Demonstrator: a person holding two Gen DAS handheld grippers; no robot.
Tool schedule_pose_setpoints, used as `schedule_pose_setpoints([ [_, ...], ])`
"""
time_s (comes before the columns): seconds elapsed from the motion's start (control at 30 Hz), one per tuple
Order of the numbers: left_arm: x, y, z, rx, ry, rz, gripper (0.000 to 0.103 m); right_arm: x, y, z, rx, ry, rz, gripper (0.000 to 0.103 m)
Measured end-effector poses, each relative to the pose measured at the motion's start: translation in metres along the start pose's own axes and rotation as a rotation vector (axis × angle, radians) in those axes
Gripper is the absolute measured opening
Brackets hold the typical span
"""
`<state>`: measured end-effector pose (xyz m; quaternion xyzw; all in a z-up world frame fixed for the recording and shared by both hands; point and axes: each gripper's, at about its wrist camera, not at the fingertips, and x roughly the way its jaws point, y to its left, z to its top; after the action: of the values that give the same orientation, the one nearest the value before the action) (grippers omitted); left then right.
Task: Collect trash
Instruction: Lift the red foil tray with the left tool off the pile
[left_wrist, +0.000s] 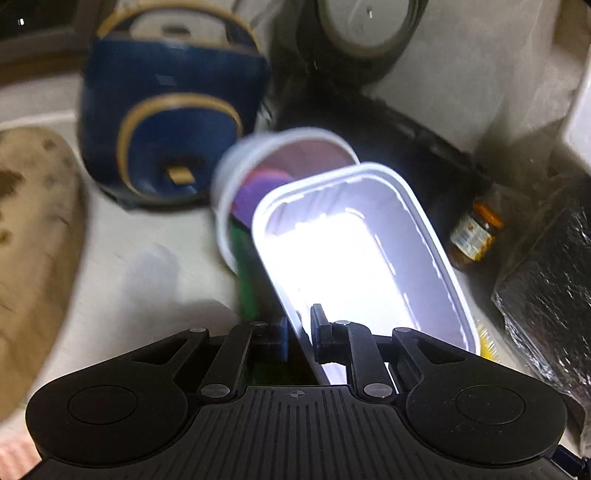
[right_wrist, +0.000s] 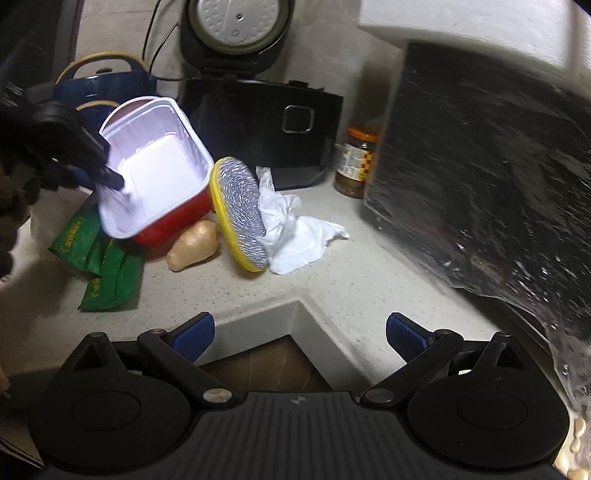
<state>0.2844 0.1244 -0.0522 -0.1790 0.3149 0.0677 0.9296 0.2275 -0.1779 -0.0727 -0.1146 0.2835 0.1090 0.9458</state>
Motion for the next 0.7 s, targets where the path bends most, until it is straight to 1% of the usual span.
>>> schedule_pose_setpoints([
  [0.1, -0.021, 0.007, 0.005, 0.034, -0.045, 0.031, 0.013, 0.006, -0.005, 0.002, 0.050, 0.019, 0.062, 0.100],
  [0.2, -0.039, 0.012, 0.006, 0.063, -0.055, 0.056, 0.013, 0.012, -0.006, 0.003, 0.085, 0.030, 0.104, 0.100],
  [0.37, -0.057, 0.028, -0.001, 0.051, -0.036, 0.081, 0.013, 0.019, 0.009, 0.008, 0.008, 0.014, 0.120, 0.100],
  [0.43, -0.056, 0.035, -0.003, 0.026, -0.018, 0.069, 0.014, 0.022, 0.015, 0.012, -0.018, 0.007, 0.130, 0.100],
  [0.5, -0.052, 0.041, -0.007, 0.012, 0.023, 0.035, 0.015, 0.026, 0.021, 0.017, -0.034, -0.002, 0.138, 0.100],
  [0.53, -0.049, 0.041, -0.010, 0.011, 0.037, 0.022, 0.017, 0.029, 0.024, 0.021, -0.034, -0.005, 0.149, 0.100],
  [0.57, -0.047, 0.041, -0.014, 0.014, 0.051, 0.008, 0.022, 0.034, 0.026, 0.024, -0.032, -0.003, 0.162, 0.100],
  [0.6, -0.045, 0.040, -0.017, 0.024, 0.066, -0.004, 0.023, 0.039, 0.028, 0.028, -0.028, 0.000, 0.173, 0.098],
  [0.63, -0.043, 0.039, -0.020, 0.032, 0.076, -0.014, 0.023, 0.045, 0.029, 0.033, -0.021, 0.005, 0.185, 0.095],
  [0.7, -0.041, 0.037, -0.026, 0.054, 0.088, -0.023, 0.023, 0.055, 0.030, 0.040, 0.011, 0.016, 0.213, 0.093],
])
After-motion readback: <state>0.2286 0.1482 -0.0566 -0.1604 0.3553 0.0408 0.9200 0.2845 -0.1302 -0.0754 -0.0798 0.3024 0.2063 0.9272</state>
